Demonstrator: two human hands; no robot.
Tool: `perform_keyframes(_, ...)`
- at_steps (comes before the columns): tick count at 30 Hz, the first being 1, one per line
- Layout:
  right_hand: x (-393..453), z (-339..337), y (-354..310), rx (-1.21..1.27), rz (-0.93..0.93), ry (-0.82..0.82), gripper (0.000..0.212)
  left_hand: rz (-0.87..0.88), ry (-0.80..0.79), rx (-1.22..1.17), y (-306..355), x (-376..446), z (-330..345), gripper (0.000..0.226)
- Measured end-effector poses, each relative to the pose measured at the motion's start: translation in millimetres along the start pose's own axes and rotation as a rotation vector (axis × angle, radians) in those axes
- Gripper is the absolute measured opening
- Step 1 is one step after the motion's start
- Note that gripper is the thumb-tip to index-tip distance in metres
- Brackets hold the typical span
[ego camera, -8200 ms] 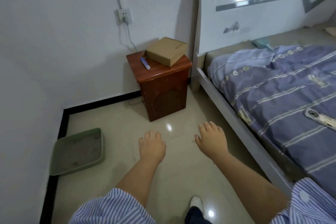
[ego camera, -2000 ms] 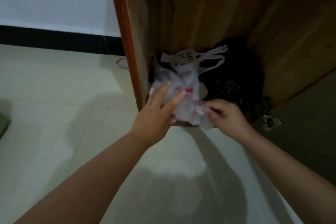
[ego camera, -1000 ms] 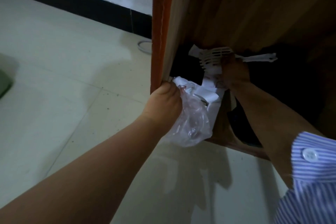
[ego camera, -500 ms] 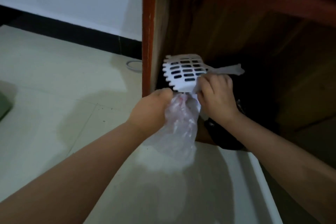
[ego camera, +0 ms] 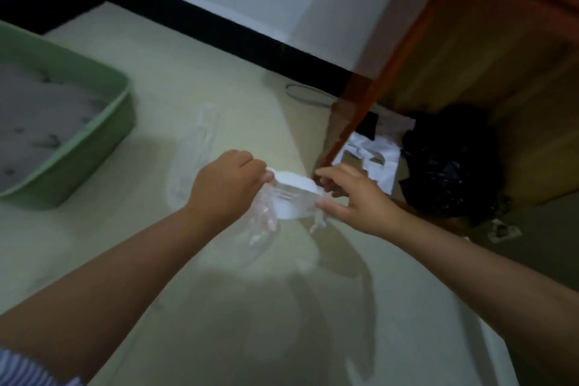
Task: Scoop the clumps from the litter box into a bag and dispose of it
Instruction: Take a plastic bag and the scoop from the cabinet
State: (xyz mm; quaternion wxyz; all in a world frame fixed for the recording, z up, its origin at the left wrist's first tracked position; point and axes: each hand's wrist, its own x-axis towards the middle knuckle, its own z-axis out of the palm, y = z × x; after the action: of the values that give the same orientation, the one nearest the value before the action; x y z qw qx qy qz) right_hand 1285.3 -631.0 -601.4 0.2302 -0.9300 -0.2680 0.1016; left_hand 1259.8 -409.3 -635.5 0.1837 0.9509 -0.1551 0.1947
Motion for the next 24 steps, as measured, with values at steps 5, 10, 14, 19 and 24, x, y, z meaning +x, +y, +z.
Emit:
perform_keyframes(5,43,40,-45,-0.374,0.078,-0.284,0.063,-0.399,-0.035,-0.202,-78,-59,-41,0.05)
perform_keyframes(10,83,76,-97,-0.518,0.017,-0.395,0.066,-0.801,-0.01,-0.467,-130,-104,-85,0.03)
perform_keyframes(14,98,112,-143,-0.462,-0.08,-0.547,0.028,-1.034,0.092,-0.424,-151,-145,-108,0.027)
perform_keyframes(19,116,146,-182,-0.435,-0.216,-0.597,0.016,-1.575,0.283,-0.454,-170,-205,-137,0.036)
perform_keyframes(24,124,200,-220,-0.244,-0.186,-0.609,0.025,-1.802,0.418,-0.907,-170,-256,-169,0.033)
